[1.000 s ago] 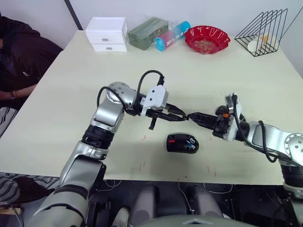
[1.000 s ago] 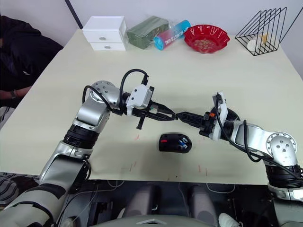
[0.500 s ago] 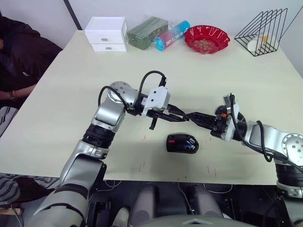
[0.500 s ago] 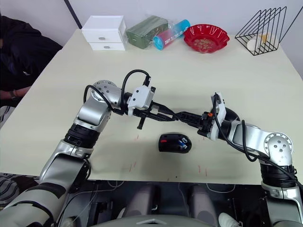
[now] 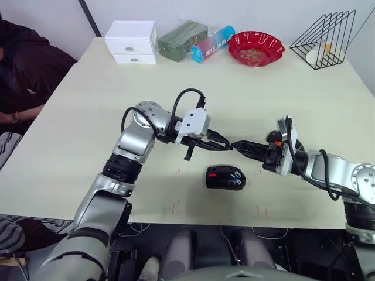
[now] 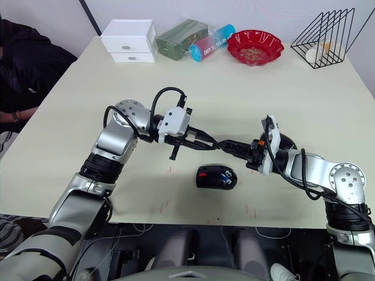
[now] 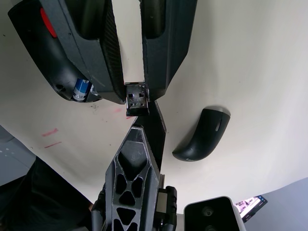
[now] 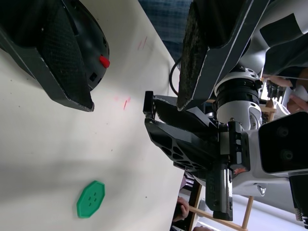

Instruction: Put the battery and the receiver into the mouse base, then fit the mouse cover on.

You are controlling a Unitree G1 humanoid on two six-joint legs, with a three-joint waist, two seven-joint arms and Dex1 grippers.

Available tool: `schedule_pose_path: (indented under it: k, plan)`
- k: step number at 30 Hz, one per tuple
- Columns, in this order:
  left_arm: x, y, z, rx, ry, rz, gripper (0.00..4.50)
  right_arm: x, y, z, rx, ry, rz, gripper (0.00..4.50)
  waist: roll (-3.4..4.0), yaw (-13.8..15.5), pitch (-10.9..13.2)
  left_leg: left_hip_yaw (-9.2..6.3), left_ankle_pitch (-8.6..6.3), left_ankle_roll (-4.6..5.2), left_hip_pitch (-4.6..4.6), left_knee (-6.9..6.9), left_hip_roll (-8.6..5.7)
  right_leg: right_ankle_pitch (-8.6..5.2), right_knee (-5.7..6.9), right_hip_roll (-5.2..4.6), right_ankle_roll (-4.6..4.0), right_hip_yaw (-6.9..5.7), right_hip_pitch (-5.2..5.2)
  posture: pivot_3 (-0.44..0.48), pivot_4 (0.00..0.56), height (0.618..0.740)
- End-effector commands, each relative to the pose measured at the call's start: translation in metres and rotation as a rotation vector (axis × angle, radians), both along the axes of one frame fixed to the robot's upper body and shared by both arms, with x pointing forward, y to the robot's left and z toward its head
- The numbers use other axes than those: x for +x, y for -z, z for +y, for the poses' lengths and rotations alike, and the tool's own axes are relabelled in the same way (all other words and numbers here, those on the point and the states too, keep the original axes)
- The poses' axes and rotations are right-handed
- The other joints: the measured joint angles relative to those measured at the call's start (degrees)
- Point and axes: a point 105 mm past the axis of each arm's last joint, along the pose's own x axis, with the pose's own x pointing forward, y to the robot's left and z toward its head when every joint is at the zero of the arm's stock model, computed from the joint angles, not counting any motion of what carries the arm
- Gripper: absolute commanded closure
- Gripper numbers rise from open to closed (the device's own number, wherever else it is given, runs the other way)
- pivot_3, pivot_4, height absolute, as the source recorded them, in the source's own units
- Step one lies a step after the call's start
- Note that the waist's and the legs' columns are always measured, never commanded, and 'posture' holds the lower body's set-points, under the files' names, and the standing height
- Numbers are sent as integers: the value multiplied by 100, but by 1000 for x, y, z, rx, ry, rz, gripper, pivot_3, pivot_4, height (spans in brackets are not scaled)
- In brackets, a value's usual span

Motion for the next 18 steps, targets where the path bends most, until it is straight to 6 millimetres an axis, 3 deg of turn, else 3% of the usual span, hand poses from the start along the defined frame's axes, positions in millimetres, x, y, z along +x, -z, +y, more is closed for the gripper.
schedule_pose_path:
  k: [1, 18]
  plan:
    - [-3, -1, -3, 0, 27, -19, 4411, -3, -14, 5, 40, -34, -42, 1571, 0, 0, 0, 0, 0, 0, 0, 0, 0, 0, 0, 0, 0, 0, 0, 0, 150, 740]
    - [-1, 4, -3, 10, 20, -26, 4411, -8, -14, 7, 36, -64, -50, 1571, 0, 0, 0, 0, 0, 0, 0, 0, 0, 0, 0, 0, 0, 0, 0, 0, 150, 740]
